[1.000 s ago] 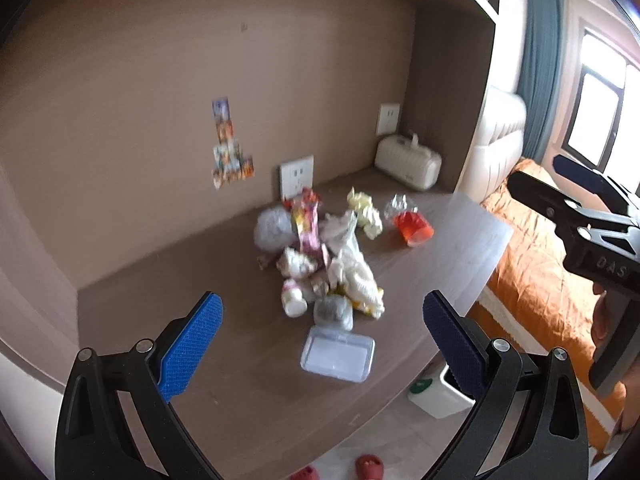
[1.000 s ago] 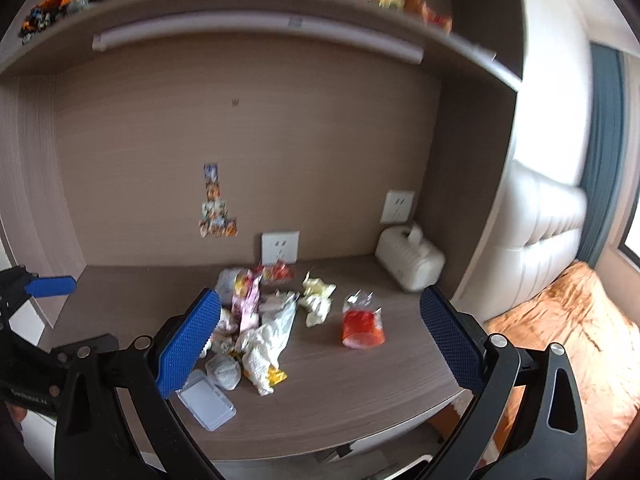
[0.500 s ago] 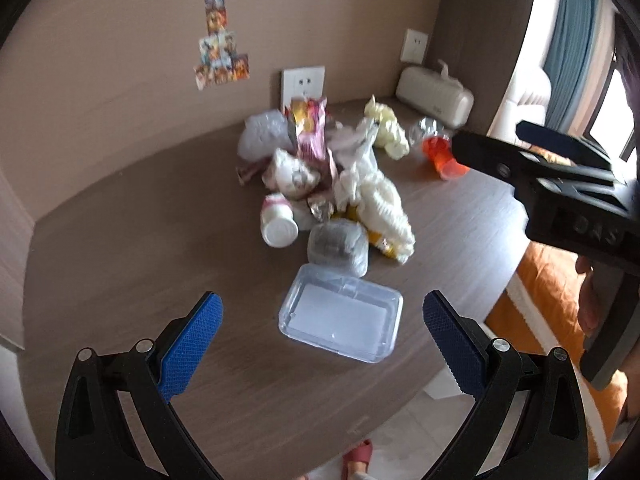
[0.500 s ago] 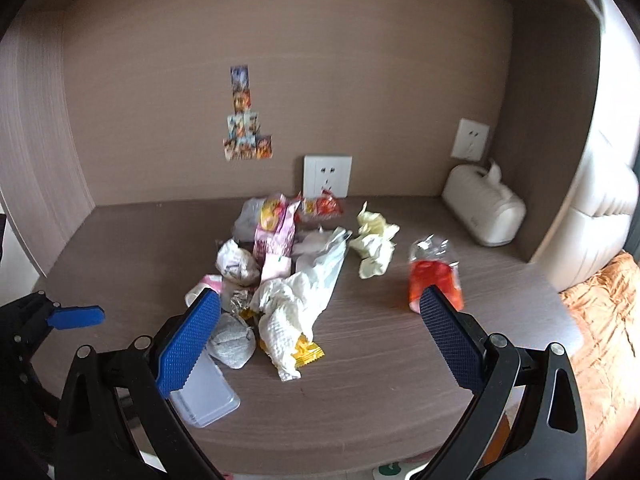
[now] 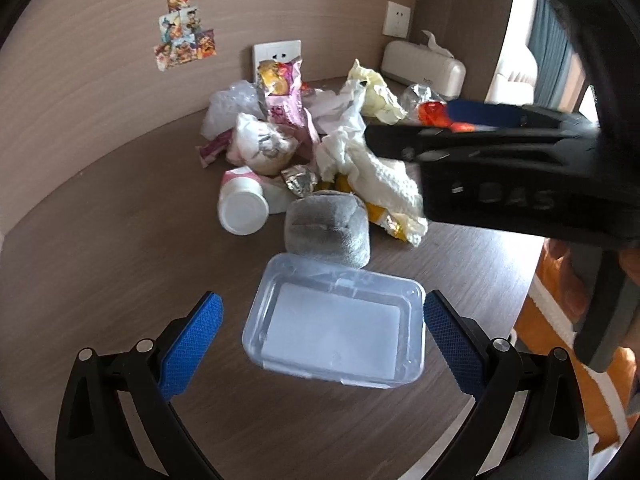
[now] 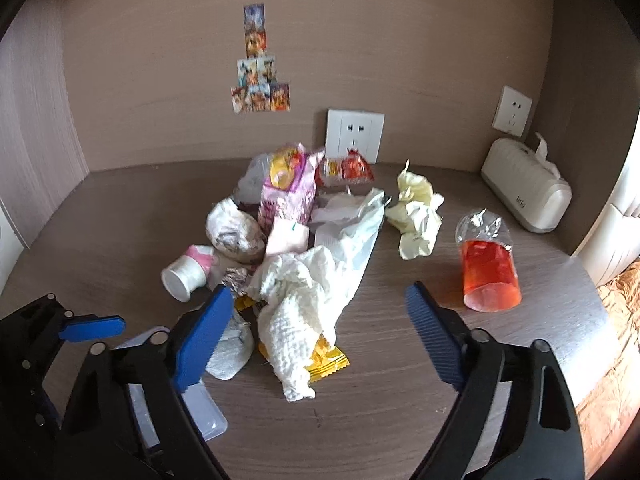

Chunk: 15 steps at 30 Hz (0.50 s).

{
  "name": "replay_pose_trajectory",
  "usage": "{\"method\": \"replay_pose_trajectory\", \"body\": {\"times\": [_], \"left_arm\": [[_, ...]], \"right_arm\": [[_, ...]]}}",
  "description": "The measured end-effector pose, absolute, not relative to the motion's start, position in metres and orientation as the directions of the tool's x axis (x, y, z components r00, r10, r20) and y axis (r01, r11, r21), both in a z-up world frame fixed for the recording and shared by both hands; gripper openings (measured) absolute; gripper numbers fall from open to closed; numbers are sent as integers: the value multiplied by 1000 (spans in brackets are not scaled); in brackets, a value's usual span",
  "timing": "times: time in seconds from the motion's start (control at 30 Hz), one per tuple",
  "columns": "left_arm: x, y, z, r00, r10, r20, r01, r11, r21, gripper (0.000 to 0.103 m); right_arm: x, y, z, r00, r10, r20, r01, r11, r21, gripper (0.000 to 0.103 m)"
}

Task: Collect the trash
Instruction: 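Grasp the clear plastic box with the left tool while the right tool grasps a white tissue, then carry the box and tissue to the white bin while the right tool drops the tissue in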

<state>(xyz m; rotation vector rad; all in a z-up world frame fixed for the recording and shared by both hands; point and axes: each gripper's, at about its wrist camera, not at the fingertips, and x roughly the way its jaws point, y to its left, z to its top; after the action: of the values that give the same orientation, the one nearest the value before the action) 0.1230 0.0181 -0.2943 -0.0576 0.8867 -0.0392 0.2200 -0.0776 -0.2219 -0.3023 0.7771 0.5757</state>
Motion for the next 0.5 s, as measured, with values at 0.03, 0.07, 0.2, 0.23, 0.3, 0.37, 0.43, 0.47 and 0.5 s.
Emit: {"method": "replay_pose_trajectory", "body": {"times": [0.03,0.07,0.2,0.23,0.3,0.37,0.43,0.47,0.5], "left_arm": [[125,18,-295,633,-63,-772,15,998,-69,98],[125,19,-295,634,-69,-770,19,997,-74,98],[126,19,-297,627,-119,-770,43,992,-119,88],[127,16,-299,623,-119,-773,50,992,-112,87],[125,14,-300,636,-118,-763,63,993,-102,87],[123,15,-301,637,-139,-758,77,990,-117,86],[121,15,-301,644,-141,-752,80,990,-117,86],[120,16,-301,647,-147,-748,83,989,-122,86],[119,16,-300,651,-140,-746,77,990,-119,86]], "right_arm": [[221,-76,-225,561,376,-737,-593,804,-41,75],[223,-75,-229,551,373,-746,-595,803,-38,73],[229,-68,-247,486,377,-788,-621,784,-7,56],[229,-67,-250,476,381,-793,-625,781,0,47],[230,-66,-255,452,385,-805,-631,775,17,23],[226,-69,-252,466,391,-794,-625,780,17,18],[224,-71,-249,475,396,-786,-621,783,19,15],[222,-73,-247,485,394,-781,-618,786,13,15],[221,-74,-245,491,392,-778,-617,787,8,14]]}}
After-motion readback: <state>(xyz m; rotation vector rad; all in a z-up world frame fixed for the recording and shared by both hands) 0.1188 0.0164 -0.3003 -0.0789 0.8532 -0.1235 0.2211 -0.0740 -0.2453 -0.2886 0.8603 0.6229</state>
